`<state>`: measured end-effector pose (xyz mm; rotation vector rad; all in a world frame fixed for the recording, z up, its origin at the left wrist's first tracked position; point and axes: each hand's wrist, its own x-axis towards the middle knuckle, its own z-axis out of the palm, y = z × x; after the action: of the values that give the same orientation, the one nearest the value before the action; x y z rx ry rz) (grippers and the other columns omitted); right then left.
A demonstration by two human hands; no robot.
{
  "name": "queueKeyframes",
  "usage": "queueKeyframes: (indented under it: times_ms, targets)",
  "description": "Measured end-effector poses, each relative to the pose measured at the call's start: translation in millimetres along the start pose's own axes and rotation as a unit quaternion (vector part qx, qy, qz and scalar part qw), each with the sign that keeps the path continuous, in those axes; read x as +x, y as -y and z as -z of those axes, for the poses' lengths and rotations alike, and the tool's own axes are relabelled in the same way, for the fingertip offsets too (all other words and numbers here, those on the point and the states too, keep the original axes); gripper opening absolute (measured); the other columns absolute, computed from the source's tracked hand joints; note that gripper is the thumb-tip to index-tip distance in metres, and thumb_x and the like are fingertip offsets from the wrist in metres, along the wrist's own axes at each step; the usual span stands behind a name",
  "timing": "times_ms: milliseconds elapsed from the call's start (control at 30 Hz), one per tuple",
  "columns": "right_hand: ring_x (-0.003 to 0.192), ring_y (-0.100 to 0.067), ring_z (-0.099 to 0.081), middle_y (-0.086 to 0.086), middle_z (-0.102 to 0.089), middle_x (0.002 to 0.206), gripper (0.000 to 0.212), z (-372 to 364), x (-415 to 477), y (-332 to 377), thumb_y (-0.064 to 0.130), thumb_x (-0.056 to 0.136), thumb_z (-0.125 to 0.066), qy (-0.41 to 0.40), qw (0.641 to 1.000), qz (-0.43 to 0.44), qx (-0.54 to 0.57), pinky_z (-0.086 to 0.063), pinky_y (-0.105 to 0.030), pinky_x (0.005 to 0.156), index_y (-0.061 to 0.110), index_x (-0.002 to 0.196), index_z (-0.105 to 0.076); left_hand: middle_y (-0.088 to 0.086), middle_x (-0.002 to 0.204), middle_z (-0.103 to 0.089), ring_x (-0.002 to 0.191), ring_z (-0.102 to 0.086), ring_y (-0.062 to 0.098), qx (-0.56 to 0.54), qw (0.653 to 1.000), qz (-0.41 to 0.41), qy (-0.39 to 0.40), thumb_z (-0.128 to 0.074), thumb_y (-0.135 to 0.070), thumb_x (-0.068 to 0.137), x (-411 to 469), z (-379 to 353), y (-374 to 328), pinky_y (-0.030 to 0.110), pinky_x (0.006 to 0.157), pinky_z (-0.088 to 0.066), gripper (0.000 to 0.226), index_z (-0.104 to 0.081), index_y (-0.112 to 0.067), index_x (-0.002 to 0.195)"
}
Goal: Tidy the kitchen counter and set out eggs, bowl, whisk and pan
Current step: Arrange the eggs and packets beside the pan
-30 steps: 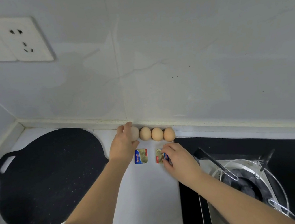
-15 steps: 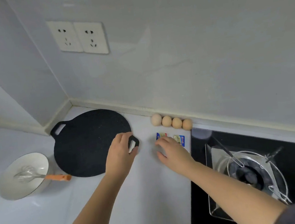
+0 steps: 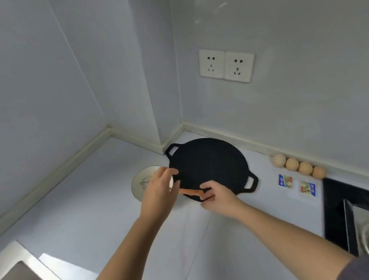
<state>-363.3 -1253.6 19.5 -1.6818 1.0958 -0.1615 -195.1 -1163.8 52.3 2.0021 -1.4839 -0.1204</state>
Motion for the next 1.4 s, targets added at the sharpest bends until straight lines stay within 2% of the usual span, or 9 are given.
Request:
queueKeyframes:
  times_ms: [133, 333, 400, 467, 567, 667, 1000, 1267, 1400]
  targets:
    - [0.088, -0.02, -0.072, -0.009, -0.068, 0.103, 0.053, -15.6, 7.0, 19.4, 0.01, 0.083, -0.07, 0.014, 0.995, -0.021, 0.101, -0.059, -0.03, 0.078, 0.022, 0.13, -0.047, 0.005, 0.123, -0.058, 0.111, -0.054, 0.026, 0.039, 0.997, 0.072, 0.012, -0.061, -0.011, 0.087, 5.1, 6.1, 57.5, 0.031, 0.082, -0.047, 0.032, -0.061, -0.011, 0.119]
    - [0.078, -0.021, -0.071, -0.012, -0.071, 0.096, 0.034, -23.0, 15.2, 37.2, 0.009, 0.089, -0.064, -0.027, 0.99, -0.054, 0.131, -0.06, -0.033, 0.07, 0.014, 0.122, -0.057, 0.009, 0.143, -0.036, 0.12, -0.044, 0.033, 0.021, 0.968, 0.24, 0.068, -0.049, -0.009, 0.088, 11.6, -3.1, 106.6, 0.041, 0.089, -0.043, 0.056, -0.033, -0.01, 0.141]
    - [0.076, -0.02, -0.07, -0.013, -0.07, 0.097, 0.03, -23.3, 15.6, 37.6, 0.011, 0.09, -0.064, -0.035, 0.989, -0.056, 0.129, -0.06, -0.032, 0.07, 0.01, 0.119, -0.06, 0.012, 0.142, -0.037, 0.115, -0.051, 0.036, -0.019, 0.952, 0.291, 0.093, -0.046, -0.009, 0.09, 16.8, -5.3, 113.5, 0.039, 0.087, -0.044, 0.058, -0.026, -0.01, 0.144]
    - [0.075, -0.019, -0.069, -0.013, -0.07, 0.097, 0.027, -24.4, 15.6, 38.5, 0.012, 0.09, -0.063, -0.045, 0.988, -0.053, 0.135, -0.061, -0.033, 0.071, 0.009, 0.117, -0.062, 0.015, 0.135, -0.046, 0.095, -0.063, 0.038, -0.112, 0.918, 0.367, 0.098, -0.043, -0.007, 0.089, 21.6, -7.8, 120.9, 0.039, 0.078, -0.053, 0.061, -0.023, -0.011, 0.146]
    - [0.074, -0.018, -0.069, -0.013, -0.07, 0.095, 0.022, -27.1, 14.2, 39.7, 0.012, 0.09, -0.062, -0.066, 0.984, -0.055, 0.154, -0.061, -0.034, 0.072, 0.011, 0.112, -0.064, 0.01, 0.102, -0.06, 0.067, -0.069, 0.036, -0.226, 0.856, 0.453, 0.099, -0.035, -0.001, 0.086, 25.4, -10.3, 126.3, 0.039, 0.069, -0.059, 0.049, -0.043, -0.007, 0.134]
    - [0.072, -0.016, -0.068, -0.011, -0.07, 0.093, 0.019, -25.6, 6.3, 39.4, 0.012, 0.09, -0.06, -0.097, 0.979, -0.057, 0.17, -0.061, -0.032, 0.071, 0.013, 0.108, -0.065, 0.012, 0.101, -0.063, 0.061, -0.069, 0.035, -0.24, 0.852, 0.455, 0.094, -0.032, 0.001, 0.085, 24.1, -13.7, 122.5, 0.036, 0.069, -0.058, 0.041, -0.055, -0.005, 0.118]
    - [0.064, -0.017, -0.062, -0.009, -0.065, 0.078, 0.011, 37.9, -56.1, 3.5, 0.016, 0.091, -0.063, -0.254, 0.902, -0.05, 0.346, -0.056, -0.032, 0.063, 0.01, 0.099, -0.067, 0.019, 0.103, -0.064, 0.069, -0.07, 0.034, -0.318, 0.854, 0.38, 0.161, -0.041, 0.002, 0.086, 11.8, -35.2, 30.5, 0.041, 0.07, -0.06, 0.036, -0.058, -0.007, 0.117]
    - [0.058, -0.019, -0.055, -0.008, -0.061, 0.068, 0.008, 98.3, -121.9, -46.1, 0.015, 0.091, -0.061, -0.335, 0.855, -0.073, 0.39, -0.048, -0.029, 0.055, 0.008, 0.09, -0.066, 0.02, 0.109, -0.063, 0.078, -0.067, 0.033, -0.381, 0.821, 0.332, 0.266, -0.041, 0.005, 0.087, -1.2, -75.9, -62.8, 0.031, 0.056, -0.058, 0.032, -0.061, 0.0, 0.111]
    - [0.056, -0.019, -0.056, -0.008, -0.062, 0.068, 0.009, 118.8, -145.1, -74.5, 0.013, 0.089, -0.062, -0.363, 0.838, -0.097, 0.395, -0.047, -0.028, 0.052, 0.006, 0.094, -0.063, 0.019, 0.104, -0.061, 0.074, -0.063, 0.034, -0.413, 0.785, 0.348, 0.304, -0.04, 0.007, 0.088, -9.8, -96.3, -101.4, 0.028, 0.05, -0.057, 0.032, -0.059, 0.004, 0.113]
